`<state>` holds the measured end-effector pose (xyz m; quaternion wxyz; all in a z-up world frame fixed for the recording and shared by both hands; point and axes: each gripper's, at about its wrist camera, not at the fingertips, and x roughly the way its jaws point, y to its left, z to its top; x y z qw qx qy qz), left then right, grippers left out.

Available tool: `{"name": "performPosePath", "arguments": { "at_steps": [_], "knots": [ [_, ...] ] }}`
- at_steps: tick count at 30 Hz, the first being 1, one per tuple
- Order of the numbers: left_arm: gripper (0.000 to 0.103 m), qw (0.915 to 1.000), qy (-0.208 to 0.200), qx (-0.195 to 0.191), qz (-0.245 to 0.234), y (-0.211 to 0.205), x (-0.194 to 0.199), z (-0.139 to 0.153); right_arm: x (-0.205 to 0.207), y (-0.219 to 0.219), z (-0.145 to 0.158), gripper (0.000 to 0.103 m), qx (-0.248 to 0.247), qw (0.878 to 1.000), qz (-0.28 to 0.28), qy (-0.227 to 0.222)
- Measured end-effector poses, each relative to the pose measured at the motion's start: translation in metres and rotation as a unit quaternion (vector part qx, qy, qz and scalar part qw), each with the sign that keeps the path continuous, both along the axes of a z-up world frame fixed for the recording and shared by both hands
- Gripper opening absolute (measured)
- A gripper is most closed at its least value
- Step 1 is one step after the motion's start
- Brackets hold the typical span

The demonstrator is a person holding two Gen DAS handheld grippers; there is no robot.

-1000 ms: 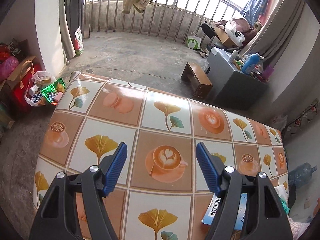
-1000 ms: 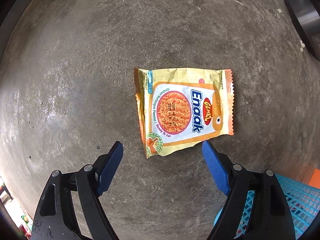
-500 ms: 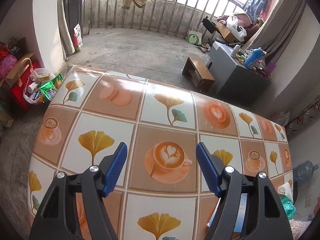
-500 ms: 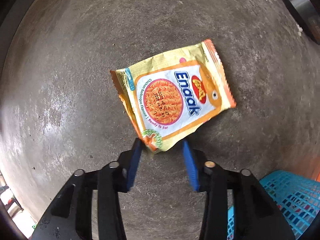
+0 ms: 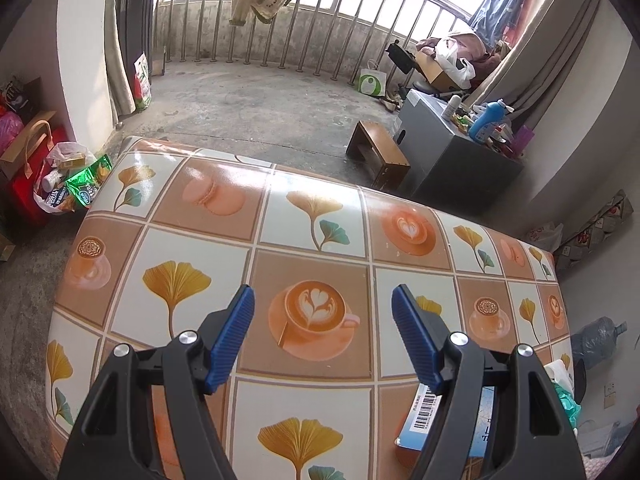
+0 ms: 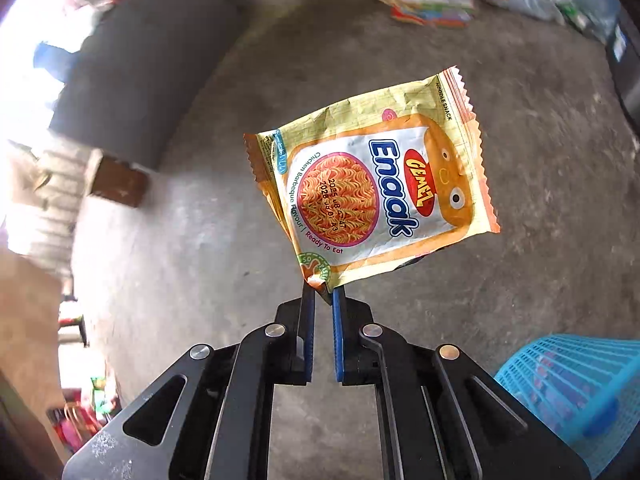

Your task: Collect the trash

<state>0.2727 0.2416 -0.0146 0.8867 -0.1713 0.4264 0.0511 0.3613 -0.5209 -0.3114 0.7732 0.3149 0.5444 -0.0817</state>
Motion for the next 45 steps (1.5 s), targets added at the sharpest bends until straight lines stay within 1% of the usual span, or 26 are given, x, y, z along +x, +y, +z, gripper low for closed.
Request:
{"name": "performPosePath", "arguments": {
  "at_steps": [2,4,5,7,8,9,10,12,14,15,16,17,18,20,21,24,25,28,31,33,36,38,39,41,43,45],
  "knots": [
    [0.069,1.0,-0.007,-0.003,-0.006,-0.002,-0.005,0.001,-0.037,0.014,0.056,0.006,-0.031,0.998,0.028,-0.039],
    [0.069,0.9998,-0.014,-0.012,-0.008,-0.003,-0.01,0.003,-0.082,0.012,0.096,0.006,-0.062,0.996,0.029,-0.056],
    [0.069,0.9996,-0.019,-0.021,-0.008,-0.004,-0.013,0.005,-0.104,0.005,0.11,0.007,-0.082,0.995,0.024,-0.054],
    [0.069,0.9987,-0.033,-0.036,-0.013,-0.006,-0.02,0.012,-0.136,-0.015,0.124,0.007,-0.122,0.992,0.008,-0.028],
    [0.069,0.9982,-0.04,-0.04,-0.017,-0.007,-0.025,0.016,-0.153,-0.017,0.121,0.007,-0.125,0.992,-0.002,-0.012],
    [0.069,0.9977,-0.048,-0.043,-0.02,-0.009,-0.03,0.02,-0.168,-0.025,0.112,0.007,-0.113,0.993,-0.017,0.008],
    [0.069,0.9971,-0.055,-0.046,-0.024,-0.011,-0.035,0.023,-0.184,-0.033,0.098,0.007,-0.099,0.994,-0.036,0.031],
    [0.069,0.9961,-0.064,-0.052,-0.032,-0.016,-0.046,0.032,-0.207,-0.034,0.07,0.009,-0.08,0.993,-0.047,0.074],
    [0.069,0.995,-0.071,-0.057,-0.04,-0.02,-0.059,0.041,-0.228,-0.033,0.037,0.015,-0.06,0.991,-0.061,0.103],
    [0.069,0.9942,-0.076,-0.061,-0.045,-0.022,-0.066,0.046,-0.233,-0.032,0.023,0.022,-0.041,0.99,-0.065,0.119],
    [0.069,0.9934,-0.08,-0.066,-0.049,-0.024,-0.073,0.05,-0.238,-0.035,0.01,0.029,-0.035,0.988,-0.076,0.131],
    [0.069,0.9927,-0.083,-0.069,-0.054,-0.026,-0.08,0.055,-0.241,-0.036,0.001,0.052,-0.036,0.986,-0.083,0.141],
    [0.069,0.9921,-0.085,-0.071,-0.059,-0.028,-0.086,0.059,-0.246,-0.039,-0.007,0.063,-0.025,0.985,-0.093,0.144],
    [0.069,0.9907,-0.09,-0.075,-0.071,-0.032,-0.1,0.067,-0.251,-0.044,-0.014,0.063,-0.004,0.983,-0.112,0.142],
    [0.07,0.9898,-0.094,-0.074,-0.077,-0.034,-0.107,0.071,-0.253,-0.045,-0.012,0.063,-0.009,0.983,-0.119,0.141],
    [0.074,0.9877,-0.109,-0.06,-0.096,-0.042,-0.127,0.081,-0.278,-0.052,0.022,0.063,-0.018,0.986,-0.129,0.104],
    [0.074,0.987,-0.112,-0.054,-0.102,-0.045,-0.132,0.084,-0.276,-0.044,0.036,0.064,-0.022,0.987,-0.13,0.089],
    [0.075,0.9847,-0.119,-0.046,-0.119,-0.052,-0.146,0.086,-0.279,-0.022,0.094,0.064,-0.057,0.991,-0.118,0.035],
    [0.075,0.9822,-0.119,-0.046,-0.138,-0.058,-0.155,0.086,-0.29,-0.002,0.16,0.064,-0.075,0.991,-0.103,-0.045],
    [0.076,0.9805,-0.119,-0.036,-0.152,-0.065,-0.16,0.084,-0.3,0.017,0.206,0.064,-0.071,0.989,-0.084,-0.101],
    [0.076,0.9767,-0.116,-0.021,-0.179,-0.077,-0.168,0.076,-0.31,0.057,0.272,0.064,-0.051,0.983,-0.034,-0.176],
    [0.076,0.9733,-0.113,-0.019,-0.199,-0.088,-0.172,0.07,-0.316,0.09,0.305,0.064,-0.035,0.976,0.004,-0.216],
    [0.076,0.9714,-0.112,-0.018,-0.208,-0.093,-0.173,0.066,-0.317,0.108,0.317,0.064,-0.021,0.972,0.024,-0.232],
    [0.076,0.9685,-0.107,-0.011,-0.225,-0.105,-0.175,0.056,-0.313,0.144,0.326,0.064,0.015,0.966,0.066,-0.249],
    [0.076,0.9656,-0.103,-0.003,-0.239,-0.117,-0.176,0.047,-0.305,0.183,0.326,0.064,0.056,0.961,0.107,-0.25],
    [0.076,0.9645,-0.094,0.009,-0.247,-0.127,-0.173,0.039,-0.292,0.219,0.32,0.064,0.097,0.957,0.136,-0.239]
  ]
}}
